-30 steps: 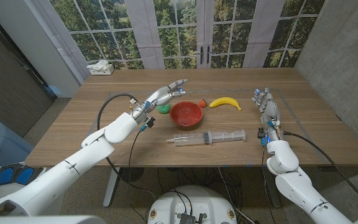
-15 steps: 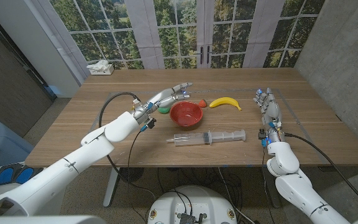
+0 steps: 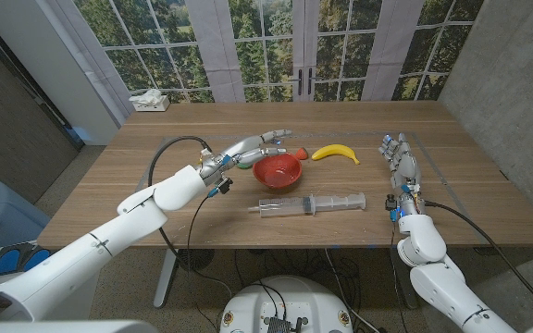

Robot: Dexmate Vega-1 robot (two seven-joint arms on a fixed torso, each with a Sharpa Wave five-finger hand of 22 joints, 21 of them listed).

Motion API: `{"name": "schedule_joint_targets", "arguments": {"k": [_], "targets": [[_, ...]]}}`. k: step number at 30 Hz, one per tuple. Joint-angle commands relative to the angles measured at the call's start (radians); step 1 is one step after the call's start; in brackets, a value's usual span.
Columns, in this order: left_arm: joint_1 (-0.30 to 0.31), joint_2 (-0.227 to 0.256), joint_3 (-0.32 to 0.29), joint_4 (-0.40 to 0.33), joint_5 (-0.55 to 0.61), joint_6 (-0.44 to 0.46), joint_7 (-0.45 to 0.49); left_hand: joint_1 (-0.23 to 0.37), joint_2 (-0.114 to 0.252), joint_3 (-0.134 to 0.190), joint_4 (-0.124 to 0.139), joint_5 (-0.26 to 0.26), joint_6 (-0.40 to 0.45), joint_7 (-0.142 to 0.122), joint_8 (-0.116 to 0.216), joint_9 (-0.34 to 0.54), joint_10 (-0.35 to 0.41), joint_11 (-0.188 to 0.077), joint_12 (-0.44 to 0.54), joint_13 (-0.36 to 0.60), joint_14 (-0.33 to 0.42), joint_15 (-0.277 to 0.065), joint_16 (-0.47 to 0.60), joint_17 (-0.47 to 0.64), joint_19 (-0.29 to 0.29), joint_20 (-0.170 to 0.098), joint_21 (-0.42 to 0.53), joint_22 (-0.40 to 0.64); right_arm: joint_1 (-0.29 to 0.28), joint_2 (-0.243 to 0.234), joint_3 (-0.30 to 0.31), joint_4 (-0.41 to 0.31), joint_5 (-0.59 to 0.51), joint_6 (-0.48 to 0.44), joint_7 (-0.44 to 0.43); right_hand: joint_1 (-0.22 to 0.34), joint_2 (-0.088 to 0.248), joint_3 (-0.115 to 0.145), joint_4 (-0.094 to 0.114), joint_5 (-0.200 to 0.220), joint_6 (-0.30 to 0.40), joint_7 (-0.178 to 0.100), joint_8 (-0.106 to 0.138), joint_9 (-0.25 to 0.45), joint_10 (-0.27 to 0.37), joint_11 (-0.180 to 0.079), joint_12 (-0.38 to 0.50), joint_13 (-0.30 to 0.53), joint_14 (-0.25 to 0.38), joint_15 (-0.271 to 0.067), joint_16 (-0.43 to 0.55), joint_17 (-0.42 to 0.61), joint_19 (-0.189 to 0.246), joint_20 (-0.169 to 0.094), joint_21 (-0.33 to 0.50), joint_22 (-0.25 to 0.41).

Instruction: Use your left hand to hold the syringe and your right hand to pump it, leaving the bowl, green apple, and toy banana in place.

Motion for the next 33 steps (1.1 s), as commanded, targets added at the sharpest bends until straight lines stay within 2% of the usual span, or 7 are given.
{"name": "schedule_joint_targets", "arguments": {"k": [1, 24, 33], "targets": [[0.012, 0.036, 0.001, -0.048, 0.028, 0.006, -0.020, 0.014, 0.016, 0.000, -0.009, 0.000, 0.006, 0.001, 0.003, 0.002, 0.009, -0.002, 0.004, 0.004, 0.007, -0.020, 0.003, 0.003, 0.005, 0.005, -0.003, 0.004, -0.026, 0.005, 0.006, -0.016, -0.014, 0.020, -0.009, -0.003, 0.004, 0.004, -0.007, -0.002, 0.008, 0.004, 0.000, 0.004, 0.009, -0.002, 0.002, 0.003, 0.005, -0.001, 0.006, 0.002, 0.012, 0.000, -0.008, 0.005], [0.019, 0.077, 0.007, -0.104, 0.067, 0.043, -0.077, 0.022, 0.018, -0.004, -0.020, -0.001, 0.002, -0.002, -0.001, 0.002, 0.009, -0.003, 0.000, 0.005, 0.017, -0.018, 0.002, 0.004, 0.011, 0.017, -0.015, 0.005, -0.076, 0.023, 0.024, -0.039, -0.041, 0.057, -0.025, -0.008, 0.003, 0.008, -0.012, -0.003, 0.010, 0.003, -0.001, 0.005, 0.013, -0.003, 0.003, 0.001, 0.005, -0.001, 0.007, 0.001, 0.019, 0.001, -0.024, 0.005], [0.007, 0.090, 0.020, -0.121, 0.072, 0.071, -0.120, 0.033, 0.015, -0.006, -0.032, -0.002, 0.006, 0.000, 0.000, 0.003, 0.011, -0.006, -0.002, 0.005, 0.044, -0.010, 0.008, 0.003, 0.039, 0.029, -0.014, 0.006, -0.088, 0.025, 0.030, -0.048, -0.049, 0.058, -0.029, -0.010, 0.003, 0.010, -0.015, -0.004, 0.012, 0.003, 0.000, 0.005, 0.015, 0.001, 0.003, 0.001, 0.009, 0.000, 0.009, 0.000, 0.022, 0.001, -0.030, 0.006]]}}
